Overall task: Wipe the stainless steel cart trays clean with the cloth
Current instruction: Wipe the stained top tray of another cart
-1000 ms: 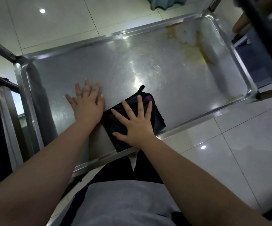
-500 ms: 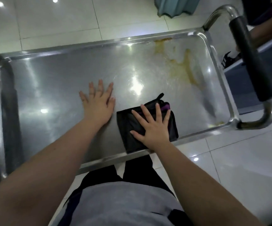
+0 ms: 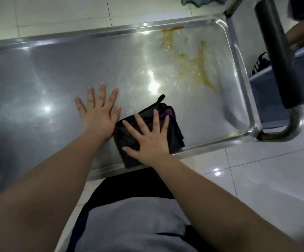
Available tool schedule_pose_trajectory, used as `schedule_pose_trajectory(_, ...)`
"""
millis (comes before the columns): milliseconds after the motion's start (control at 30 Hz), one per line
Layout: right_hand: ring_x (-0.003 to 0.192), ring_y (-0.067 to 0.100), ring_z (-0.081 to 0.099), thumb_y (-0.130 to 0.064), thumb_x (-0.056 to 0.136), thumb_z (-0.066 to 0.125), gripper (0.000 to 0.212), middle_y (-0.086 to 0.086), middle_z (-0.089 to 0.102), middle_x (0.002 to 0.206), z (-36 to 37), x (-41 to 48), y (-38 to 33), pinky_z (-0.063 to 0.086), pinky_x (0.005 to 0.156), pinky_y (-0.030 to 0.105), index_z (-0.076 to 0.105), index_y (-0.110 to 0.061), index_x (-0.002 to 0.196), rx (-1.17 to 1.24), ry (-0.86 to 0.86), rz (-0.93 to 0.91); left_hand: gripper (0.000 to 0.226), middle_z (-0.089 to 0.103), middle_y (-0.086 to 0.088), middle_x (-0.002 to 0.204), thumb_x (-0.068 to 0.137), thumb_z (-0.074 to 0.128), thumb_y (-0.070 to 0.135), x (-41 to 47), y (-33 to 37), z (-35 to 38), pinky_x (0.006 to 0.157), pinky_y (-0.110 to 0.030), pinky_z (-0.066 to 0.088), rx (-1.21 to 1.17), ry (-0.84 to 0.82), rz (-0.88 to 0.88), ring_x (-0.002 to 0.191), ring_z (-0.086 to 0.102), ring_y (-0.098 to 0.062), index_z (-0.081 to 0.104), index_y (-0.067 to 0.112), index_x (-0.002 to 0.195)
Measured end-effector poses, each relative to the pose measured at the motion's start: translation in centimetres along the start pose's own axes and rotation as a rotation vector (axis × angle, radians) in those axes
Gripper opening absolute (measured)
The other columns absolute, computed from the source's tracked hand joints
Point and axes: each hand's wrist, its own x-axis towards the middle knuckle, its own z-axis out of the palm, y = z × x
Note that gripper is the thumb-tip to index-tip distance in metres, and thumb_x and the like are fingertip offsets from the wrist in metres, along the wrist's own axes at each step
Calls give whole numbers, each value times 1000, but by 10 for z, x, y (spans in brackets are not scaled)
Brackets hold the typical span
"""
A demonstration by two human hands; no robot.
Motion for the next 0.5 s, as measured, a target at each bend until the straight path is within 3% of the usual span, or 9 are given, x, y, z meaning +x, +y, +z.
schedule_pose_trajectory(133, 147, 46, -4, -82, 83, 24, 78, -9, 13, 163, 0, 0, 11, -4, 109, 74, 11, -50, 152, 18, 36, -17, 56, -6, 8, 165, 98, 12, 63, -1, -10, -3, 114, -60, -14, 1, 2, 27, 151, -11, -27, -1, 51, 152)
schedule_pose_trajectory(233, 148, 43, 2, -84, 81, 25, 78, -13, 17, 162, -1, -11, 81, -5, 111, 71, 8, -53, 151, 18, 76, 146, 55, -2, 8, 165, 98, 10, 65, 0, -11, -3, 110, -52, -24, 31, 8, 35, 151, -5, -29, -1, 54, 151)
schedule_pose_trajectory(400, 148, 36, -10, -88, 76, 5, 76, -15, 2, 164, -11, -29, 205, -5, 112, 69, -21, -60, 141, 27, -36, 449, 55, 2, 6, 165, 98, 9, 65, 3, -11, -2, 107, -45, -30, 58, 18, 42, 151, -1, -30, 0, 53, 151)
schedule_pose_trajectory(500, 147, 40, -14, -89, 72, -6, 77, -14, -6, 163, -13, -25, 205, -6, 110, 71, -27, -58, 139, 45, -71, 502, 54, 3, 6, 165, 98, 10, 65, 2, -10, 0, 108, -46, -29, 52, 32, 33, 151, -3, -29, 0, 54, 151)
